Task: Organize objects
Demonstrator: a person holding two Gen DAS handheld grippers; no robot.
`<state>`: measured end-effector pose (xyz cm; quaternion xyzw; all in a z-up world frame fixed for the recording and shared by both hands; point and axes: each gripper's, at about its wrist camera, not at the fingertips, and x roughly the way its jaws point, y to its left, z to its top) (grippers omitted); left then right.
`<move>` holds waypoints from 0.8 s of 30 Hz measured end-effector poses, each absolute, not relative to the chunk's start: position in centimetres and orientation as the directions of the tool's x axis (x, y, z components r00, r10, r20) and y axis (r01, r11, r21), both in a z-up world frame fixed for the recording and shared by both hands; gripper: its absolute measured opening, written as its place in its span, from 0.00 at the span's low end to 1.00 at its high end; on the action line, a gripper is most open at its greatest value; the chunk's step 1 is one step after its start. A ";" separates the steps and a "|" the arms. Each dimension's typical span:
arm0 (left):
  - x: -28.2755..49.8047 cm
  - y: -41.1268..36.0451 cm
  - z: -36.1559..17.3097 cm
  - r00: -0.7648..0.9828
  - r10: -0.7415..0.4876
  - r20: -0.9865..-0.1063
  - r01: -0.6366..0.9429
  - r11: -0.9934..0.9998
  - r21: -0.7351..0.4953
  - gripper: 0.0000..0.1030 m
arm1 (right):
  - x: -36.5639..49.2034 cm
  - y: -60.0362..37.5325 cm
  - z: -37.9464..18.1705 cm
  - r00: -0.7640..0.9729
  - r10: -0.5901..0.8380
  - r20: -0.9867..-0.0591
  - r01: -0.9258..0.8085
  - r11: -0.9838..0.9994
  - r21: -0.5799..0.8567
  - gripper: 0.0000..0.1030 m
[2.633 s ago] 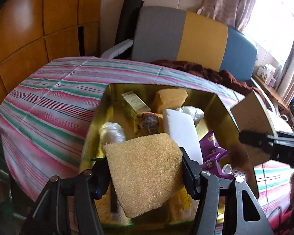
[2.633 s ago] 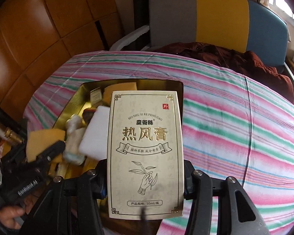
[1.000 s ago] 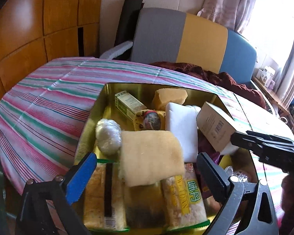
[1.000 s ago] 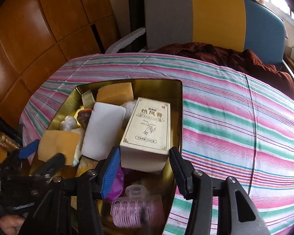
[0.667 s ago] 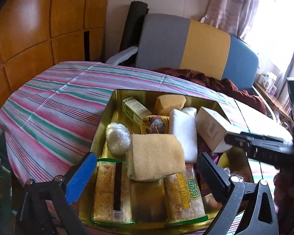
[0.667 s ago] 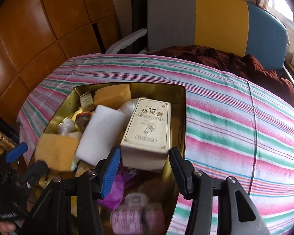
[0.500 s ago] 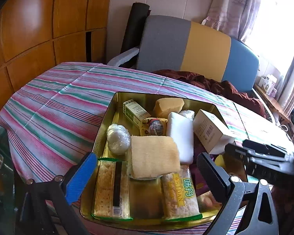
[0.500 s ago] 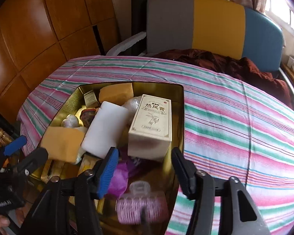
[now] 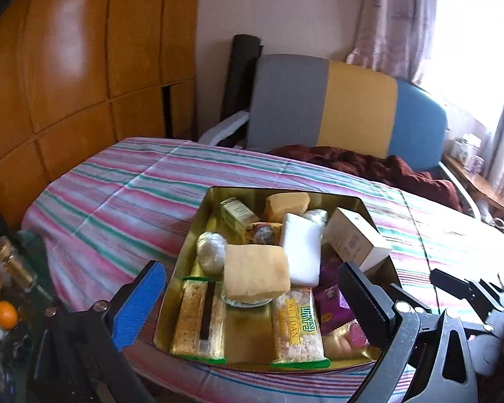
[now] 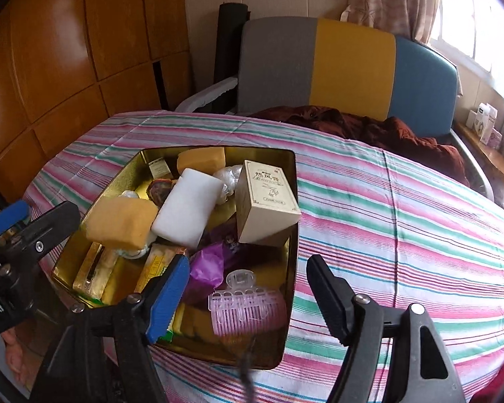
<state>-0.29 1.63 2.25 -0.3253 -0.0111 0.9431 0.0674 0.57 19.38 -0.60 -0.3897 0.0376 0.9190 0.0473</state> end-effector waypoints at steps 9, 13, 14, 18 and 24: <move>0.8 1.2 2.5 -0.799 0.083 -0.596 -0.058 -0.996 -0.061 1.00 | 2.0 19.5 0.9 -0.740 0.076 -0.668 -0.137 -0.990 0.038 0.72; 0.7 1.1 1.7 -0.780 0.086 -0.620 -0.057 -0.996 -0.066 1.00 | 2.0 19.4 0.5 -0.732 0.080 -0.677 -0.142 -0.989 0.037 0.72; 0.6 1.0 1.5 -0.772 0.092 -0.629 -0.060 -0.996 -0.071 1.00 | 2.0 19.5 0.4 -0.728 0.082 -0.680 -0.145 -0.989 0.036 0.72; 0.3 0.8 0.7 -0.742 0.124 -0.659 -0.075 -0.992 -0.102 1.00 | 2.1 19.6 0.0 -0.725 0.087 -0.683 -0.153 -0.988 0.036 0.72; 0.1 0.9 0.4 -0.743 0.132 -0.657 -0.074 -0.991 -0.115 1.00 | 1.9 19.4 -0.4 -0.721 0.088 -0.688 -0.149 -0.988 0.030 0.72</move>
